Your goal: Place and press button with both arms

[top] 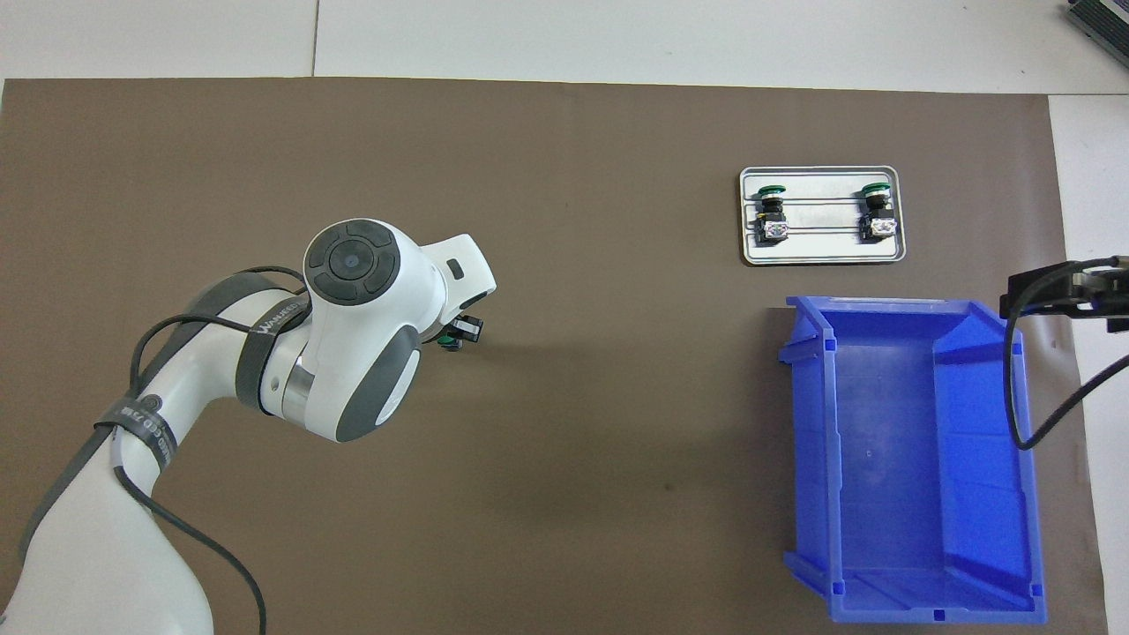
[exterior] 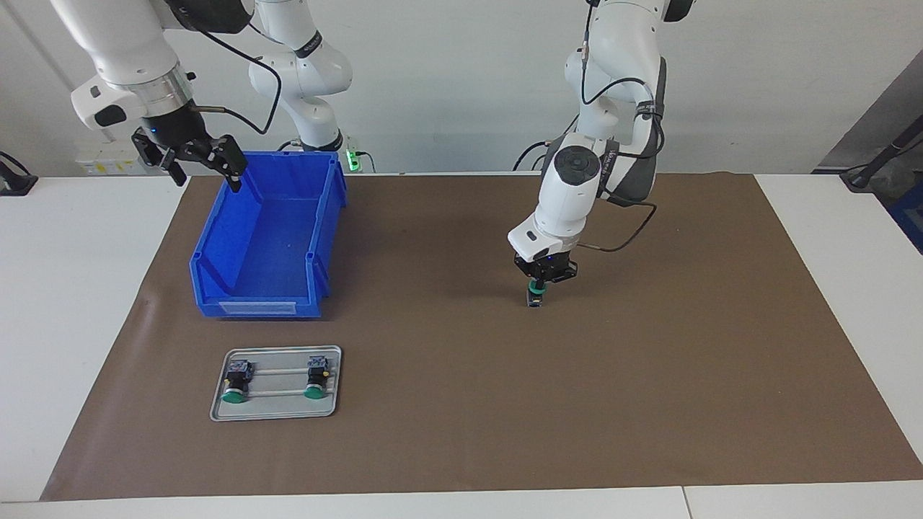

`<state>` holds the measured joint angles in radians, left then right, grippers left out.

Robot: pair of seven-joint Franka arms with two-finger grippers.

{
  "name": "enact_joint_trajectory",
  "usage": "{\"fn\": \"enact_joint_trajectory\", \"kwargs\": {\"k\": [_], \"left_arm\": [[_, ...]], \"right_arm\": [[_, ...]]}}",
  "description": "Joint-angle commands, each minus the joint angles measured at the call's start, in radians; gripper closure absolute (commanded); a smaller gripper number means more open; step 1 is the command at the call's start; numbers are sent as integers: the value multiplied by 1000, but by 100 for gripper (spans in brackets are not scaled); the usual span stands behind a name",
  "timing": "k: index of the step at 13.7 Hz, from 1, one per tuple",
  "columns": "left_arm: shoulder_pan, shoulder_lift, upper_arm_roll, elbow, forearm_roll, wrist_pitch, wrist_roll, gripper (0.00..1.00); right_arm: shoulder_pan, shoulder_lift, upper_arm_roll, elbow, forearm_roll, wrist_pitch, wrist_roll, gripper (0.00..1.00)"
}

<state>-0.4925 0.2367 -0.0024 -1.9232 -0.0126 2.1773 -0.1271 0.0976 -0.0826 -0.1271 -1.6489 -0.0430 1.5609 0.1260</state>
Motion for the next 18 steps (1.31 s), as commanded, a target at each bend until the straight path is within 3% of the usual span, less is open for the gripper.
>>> {"fn": "enact_joint_trajectory", "kwargs": {"k": [1, 6, 10, 12, 13, 15, 16, 18], "left_arm": [[0, 10, 7, 59, 20, -80, -13, 100], [58, -10, 21, 200, 16, -246, -5, 100], [155, -89, 22, 231, 13, -338, 87, 97], [214, -143, 25, 214, 13, -340, 153, 46], [256, -167, 24, 196, 13, -343, 174, 31], [326, -221, 24, 179, 13, -387, 289, 16], [362, -244, 24, 179, 13, -418, 341, 0], [393, -279, 25, 188, 13, -448, 346, 0]], "right_arm": [[-16, -26, 6, -32, 20, 19, -17, 0], [-16, -26, 6, -31, 20, 19, -17, 0], [-4, -23, 7, -31, 21, 36, -20, 0], [23, -20, 9, -29, 23, 39, -35, 0], [27, -17, 9, -29, 23, 39, -35, 0], [48, -13, 9, -26, 23, 39, -35, 0], [56, -9, 9, -25, 23, 45, -34, 0], [79, 1, 9, -22, 28, 59, -17, 0]]}}
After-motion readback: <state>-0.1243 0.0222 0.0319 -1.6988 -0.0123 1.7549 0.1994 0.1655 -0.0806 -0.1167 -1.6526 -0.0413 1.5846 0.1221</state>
